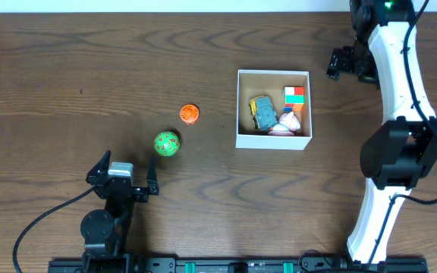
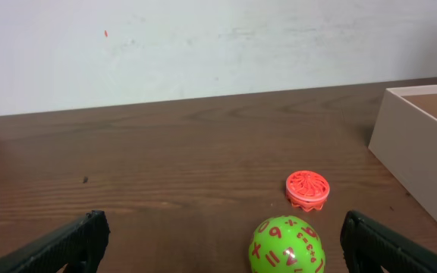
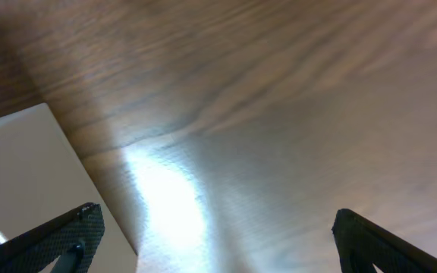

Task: Pack container
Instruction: 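Open the right gripper and withdraw it to the right, then move the left gripper forward over the green numbered ball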

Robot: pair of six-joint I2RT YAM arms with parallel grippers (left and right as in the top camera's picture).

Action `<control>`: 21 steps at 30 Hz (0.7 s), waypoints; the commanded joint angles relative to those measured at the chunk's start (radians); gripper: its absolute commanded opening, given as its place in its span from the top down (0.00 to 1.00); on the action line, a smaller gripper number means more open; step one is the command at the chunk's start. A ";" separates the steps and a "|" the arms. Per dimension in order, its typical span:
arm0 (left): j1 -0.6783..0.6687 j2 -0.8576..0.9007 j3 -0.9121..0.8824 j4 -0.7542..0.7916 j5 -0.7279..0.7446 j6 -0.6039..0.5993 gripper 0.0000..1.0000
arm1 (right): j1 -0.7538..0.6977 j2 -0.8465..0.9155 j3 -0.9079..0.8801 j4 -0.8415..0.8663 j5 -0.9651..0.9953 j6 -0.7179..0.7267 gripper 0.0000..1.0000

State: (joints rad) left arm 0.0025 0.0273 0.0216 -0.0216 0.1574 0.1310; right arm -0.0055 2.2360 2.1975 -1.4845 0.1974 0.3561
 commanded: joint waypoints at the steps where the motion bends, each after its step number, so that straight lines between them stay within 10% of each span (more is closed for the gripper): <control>1: -0.004 0.003 -0.018 -0.034 0.015 -0.005 0.02 | -0.010 0.003 -0.052 0.039 -0.124 -0.095 0.01; 21: -0.004 0.003 -0.018 -0.034 0.015 -0.005 0.02 | -0.122 0.003 -0.100 0.088 -0.143 -0.357 0.01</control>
State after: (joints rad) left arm 0.0025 0.0277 0.0216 -0.0216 0.1574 0.1310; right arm -0.0822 2.2360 2.1132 -1.3941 0.0563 0.0319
